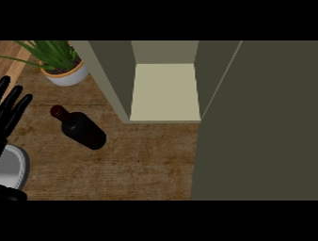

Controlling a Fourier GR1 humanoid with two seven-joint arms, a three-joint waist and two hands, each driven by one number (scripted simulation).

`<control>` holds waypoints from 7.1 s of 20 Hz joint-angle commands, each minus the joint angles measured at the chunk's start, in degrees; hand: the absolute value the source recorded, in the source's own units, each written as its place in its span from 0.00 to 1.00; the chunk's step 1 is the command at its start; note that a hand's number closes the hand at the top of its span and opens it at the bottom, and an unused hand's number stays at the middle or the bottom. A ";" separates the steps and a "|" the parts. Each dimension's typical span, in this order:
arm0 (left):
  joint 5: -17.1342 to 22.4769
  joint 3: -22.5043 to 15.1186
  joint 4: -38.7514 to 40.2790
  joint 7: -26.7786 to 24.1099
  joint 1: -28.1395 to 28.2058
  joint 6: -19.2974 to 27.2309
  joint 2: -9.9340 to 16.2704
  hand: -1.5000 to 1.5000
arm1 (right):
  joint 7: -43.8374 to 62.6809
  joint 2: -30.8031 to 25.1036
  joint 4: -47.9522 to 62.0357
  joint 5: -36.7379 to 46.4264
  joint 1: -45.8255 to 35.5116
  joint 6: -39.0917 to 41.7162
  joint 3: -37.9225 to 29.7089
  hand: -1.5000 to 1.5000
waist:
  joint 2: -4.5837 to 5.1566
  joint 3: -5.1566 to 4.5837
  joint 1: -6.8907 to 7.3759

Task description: Pick up the wine, place it into the cabinet and close the cabinet

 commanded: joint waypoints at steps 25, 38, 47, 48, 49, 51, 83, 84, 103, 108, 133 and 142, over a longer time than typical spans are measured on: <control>-9.55 2.91 32.31 -23.68 -2.69 -11.19 0.25 0.00 | 1.15 1.19 -9.06 -6.21 5.52 2.30 -3.83 0.00 | -0.02 0.05 -0.23; -14.48 0.75 48.63 -33.47 -9.10 -13.52 -0.41 0.00 | 4.28 3.12 -7.66 -0.70 0.35 0.05 2.17 0.00 | 0.02 0.00 -0.10; -18.38 -0.06 57.71 -41.61 -11.24 -13.06 -1.05 0.00 | 3.71 1.72 -7.64 -4.58 1.76 1.77 -1.66 0.00 | 0.05 0.03 -0.29; -19.41 -0.03 59.93 -44.04 -11.44 -13.83 -0.51 0.00 | 1.65 2.21 -9.46 -4.59 5.22 3.04 -0.74 0.00 | 0.06 0.03 -0.62; -16.97 -0.16 56.58 -41.29 -9.04 -16.20 0.03 0.00 | 4.40 2.13 -8.19 -3.37 1.95 1.71 0.19 0.00 | -0.01 0.02 -0.02; -17.16 1.21 61.56 -43.72 -11.49 -17.49 2.05 0.00 | 2.30 0.33 -7.81 -8.56 3.75 4.30 -4.65 0.00 | 0.07 0.03 -0.31; -24.33 -4.60 81.66 -61.45 -18.03 -22.65 -0.41 1.00 | 8.73 2.41 -9.35 -3.42 -1.80 0.70 -0.82 0.00 | -0.05 0.00 -0.15; -25.11 -4.38 82.89 -62.12 -20.62 -22.38 1.44 1.00 | 7.99 1.95 -10.05 -4.78 0.29 2.03 -1.16 0.00 | 0.02 0.00 -0.52; -23.36 -2.91 46.86 -61.56 -0.29 -1.66 -2.16 1.00 | 4.78 2.85 -4.86 -4.02 -1.82 2.28 -2.59 0.00 | -0.15 0.08 0.49; -18.59 -6.34 34.47 -55.12 7.77 -6.54 -4.95 1.00 | 2.17 5.29 -1.85 1.06 -0.89 1.77 1.84 0.00 | -0.11 0.06 0.70; -22.47 -37.06 12.85 -26.92 -4.35 24.07 -9.60 1.00 | 4.83 2.38 -8.51 -7.10 3.50 4.75 -4.08 0.00 | -0.05 0.04 -0.34; -23.20 -40.29 18.02 -16.34 -24.04 40.19 -9.60 1.00 | 0.23 3.73 -6.21 -4.85 5.09 5.95 -3.03 0.00 | -0.02 0.07 -0.56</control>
